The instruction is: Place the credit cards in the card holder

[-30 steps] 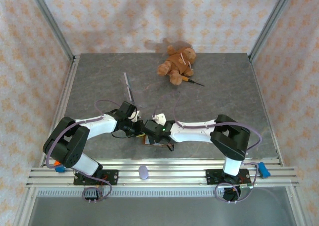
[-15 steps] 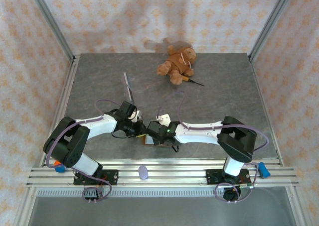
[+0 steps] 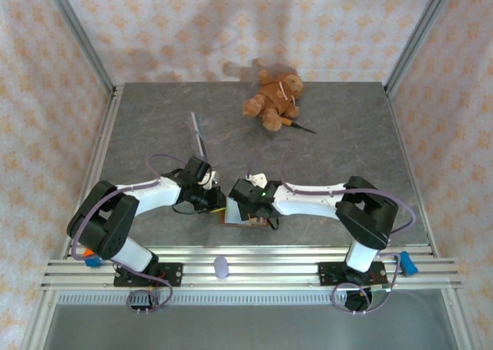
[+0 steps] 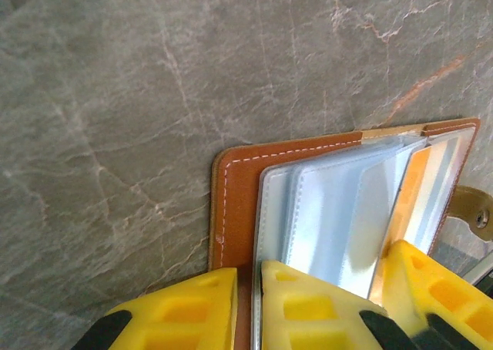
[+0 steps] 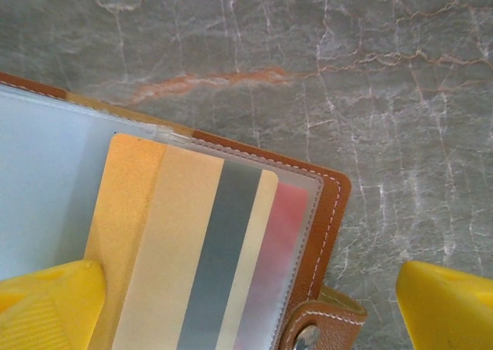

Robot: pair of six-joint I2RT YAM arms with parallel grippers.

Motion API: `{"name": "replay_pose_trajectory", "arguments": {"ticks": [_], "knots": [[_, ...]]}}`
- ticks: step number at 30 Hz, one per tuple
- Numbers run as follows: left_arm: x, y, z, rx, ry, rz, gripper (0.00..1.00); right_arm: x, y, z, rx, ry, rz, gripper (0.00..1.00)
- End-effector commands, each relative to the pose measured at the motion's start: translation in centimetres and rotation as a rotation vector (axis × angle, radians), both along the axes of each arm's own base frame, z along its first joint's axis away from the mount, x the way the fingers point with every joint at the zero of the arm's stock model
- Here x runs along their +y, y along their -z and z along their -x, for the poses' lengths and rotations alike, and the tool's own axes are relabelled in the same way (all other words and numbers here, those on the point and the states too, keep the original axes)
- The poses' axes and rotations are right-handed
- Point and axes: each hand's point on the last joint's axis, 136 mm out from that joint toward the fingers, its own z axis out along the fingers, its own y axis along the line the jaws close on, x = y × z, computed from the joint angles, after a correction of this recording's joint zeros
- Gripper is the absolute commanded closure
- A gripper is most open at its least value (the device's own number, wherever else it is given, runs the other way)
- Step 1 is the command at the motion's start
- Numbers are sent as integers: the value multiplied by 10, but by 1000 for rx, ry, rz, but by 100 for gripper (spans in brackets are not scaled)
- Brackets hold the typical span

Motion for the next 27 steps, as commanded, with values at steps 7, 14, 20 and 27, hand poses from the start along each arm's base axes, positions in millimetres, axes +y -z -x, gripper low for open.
{"name": "replay_pose_trajectory", "arguments": {"ticks": [7, 14, 20, 27], "knots": [[27, 29, 23, 97, -32, -142, 85, -24, -13, -2, -60, 58, 44, 8], [26, 28, 21, 95, -33, -141, 85, 2, -32, -12, -80, 31, -43, 6], [27, 28, 20, 91, -37, -145, 85, 21, -19, -19, -65, -2, -83, 2], [27, 29, 19, 89, -42, -145, 85, 12, 1, -14, -36, 6, -25, 1]]}}
